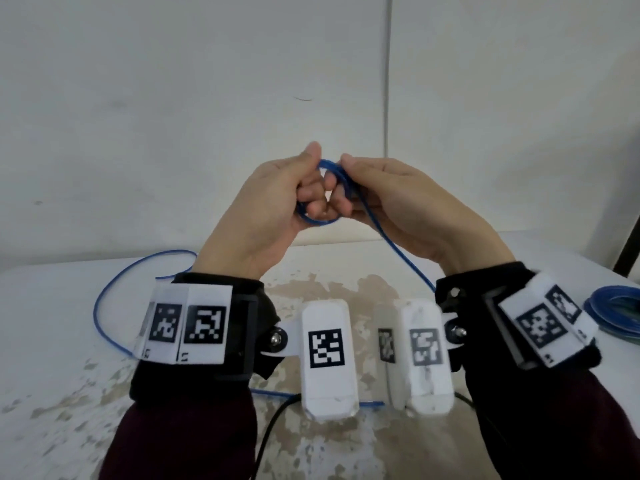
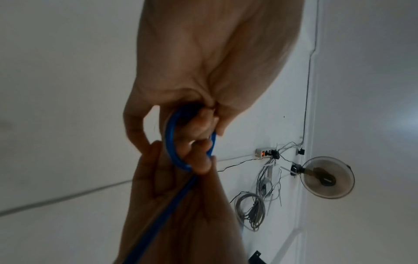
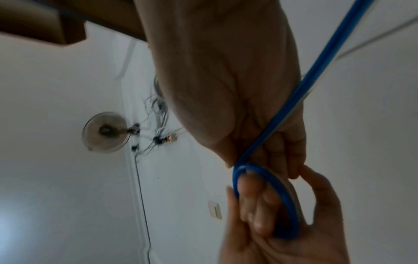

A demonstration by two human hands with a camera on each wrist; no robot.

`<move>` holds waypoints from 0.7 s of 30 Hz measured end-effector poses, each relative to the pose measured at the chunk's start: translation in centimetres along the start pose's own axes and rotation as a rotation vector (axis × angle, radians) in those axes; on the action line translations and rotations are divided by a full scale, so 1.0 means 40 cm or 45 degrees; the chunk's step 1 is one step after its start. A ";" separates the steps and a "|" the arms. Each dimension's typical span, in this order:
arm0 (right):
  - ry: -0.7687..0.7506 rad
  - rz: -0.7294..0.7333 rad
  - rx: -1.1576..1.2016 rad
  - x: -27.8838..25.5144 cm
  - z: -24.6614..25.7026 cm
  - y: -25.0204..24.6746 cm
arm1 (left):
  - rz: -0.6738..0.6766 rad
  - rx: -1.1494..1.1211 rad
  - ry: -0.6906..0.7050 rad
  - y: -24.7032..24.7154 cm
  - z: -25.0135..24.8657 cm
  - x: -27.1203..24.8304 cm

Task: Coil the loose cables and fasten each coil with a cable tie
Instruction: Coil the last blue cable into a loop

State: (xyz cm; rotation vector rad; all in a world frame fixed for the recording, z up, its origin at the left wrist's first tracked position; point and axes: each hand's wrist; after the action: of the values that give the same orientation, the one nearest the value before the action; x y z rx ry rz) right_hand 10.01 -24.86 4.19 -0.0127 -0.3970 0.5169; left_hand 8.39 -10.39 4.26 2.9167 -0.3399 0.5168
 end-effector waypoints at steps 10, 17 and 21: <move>0.073 -0.012 -0.043 -0.014 0.014 -0.024 | 0.066 0.032 -0.003 0.003 0.000 -0.002; 0.043 -0.044 -0.246 -0.006 0.001 -0.015 | 0.095 0.094 -0.070 -0.005 0.013 0.004; 0.065 -0.071 -0.211 -0.006 0.015 -0.018 | 0.121 -0.024 -0.083 -0.008 0.009 0.002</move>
State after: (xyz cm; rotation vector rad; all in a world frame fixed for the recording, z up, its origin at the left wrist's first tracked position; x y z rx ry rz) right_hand 9.92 -25.65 4.72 -0.1737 -0.3887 0.4264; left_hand 8.67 -10.19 3.93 2.9153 -0.4909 0.4294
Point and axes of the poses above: each hand's wrist, its own x-axis towards the middle knuckle, its own y-axis out of the palm, z = x × y
